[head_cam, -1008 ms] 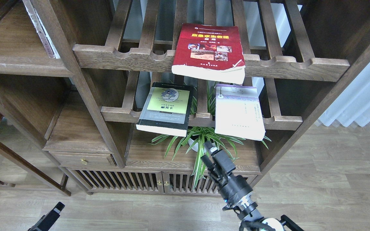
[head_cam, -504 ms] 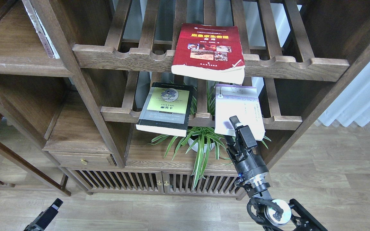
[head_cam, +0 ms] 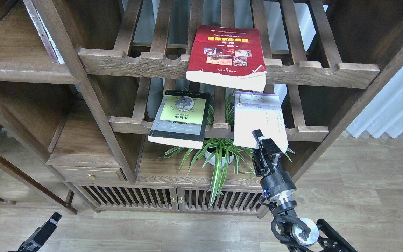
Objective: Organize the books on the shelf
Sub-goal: 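Grasp the white book with the right gripper and pull it off the shelf, then pass the white book from the right gripper to the left gripper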
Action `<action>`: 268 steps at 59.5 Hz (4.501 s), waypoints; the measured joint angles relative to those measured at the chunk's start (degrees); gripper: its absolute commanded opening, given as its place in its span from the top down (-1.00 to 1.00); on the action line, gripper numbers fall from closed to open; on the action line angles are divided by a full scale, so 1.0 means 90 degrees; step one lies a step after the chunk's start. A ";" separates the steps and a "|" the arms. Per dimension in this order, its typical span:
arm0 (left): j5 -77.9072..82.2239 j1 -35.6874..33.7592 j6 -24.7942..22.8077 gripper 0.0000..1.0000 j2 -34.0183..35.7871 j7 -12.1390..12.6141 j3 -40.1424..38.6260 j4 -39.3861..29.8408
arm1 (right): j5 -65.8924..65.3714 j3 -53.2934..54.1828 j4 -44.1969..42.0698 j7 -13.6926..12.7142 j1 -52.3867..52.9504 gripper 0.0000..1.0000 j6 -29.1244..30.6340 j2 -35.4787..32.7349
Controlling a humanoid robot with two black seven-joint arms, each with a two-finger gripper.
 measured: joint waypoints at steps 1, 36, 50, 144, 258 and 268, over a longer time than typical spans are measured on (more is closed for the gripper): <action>0.0000 0.0000 0.0000 -1.00 0.0000 0.0000 0.0000 -0.0002 | 0.0038 0.0001 0.0000 -0.0003 0.0010 0.89 0.0000 0.0000; 0.0010 0.0044 0.0000 -1.00 0.0004 0.0132 0.0138 0.0158 | 0.0178 -0.1193 0.0392 -0.0539 -0.1109 0.94 0.0004 0.0001; 0.0004 0.0053 0.0000 -1.00 -0.0090 0.0122 0.0309 0.0157 | 0.0138 -0.1762 0.0384 -0.0749 -0.1660 0.93 -0.0005 -0.0002; -0.2051 -0.0634 0.0000 -0.99 -0.1633 -0.0028 0.2114 -0.0857 | 0.0062 -0.3579 -0.0580 -0.2171 -0.0915 0.92 0.0000 0.0000; -0.2188 -0.0692 0.0003 0.90 -0.0916 0.0032 0.2625 -0.1186 | -0.0520 -0.3622 -0.0710 -0.2145 -0.0907 -0.98 -0.0002 -0.0001; -0.2188 -0.0345 0.0002 0.90 -0.0189 0.0111 0.2135 -0.1809 | -0.0601 -0.3620 -0.0737 -0.2123 -0.0929 -0.98 0.0000 0.0001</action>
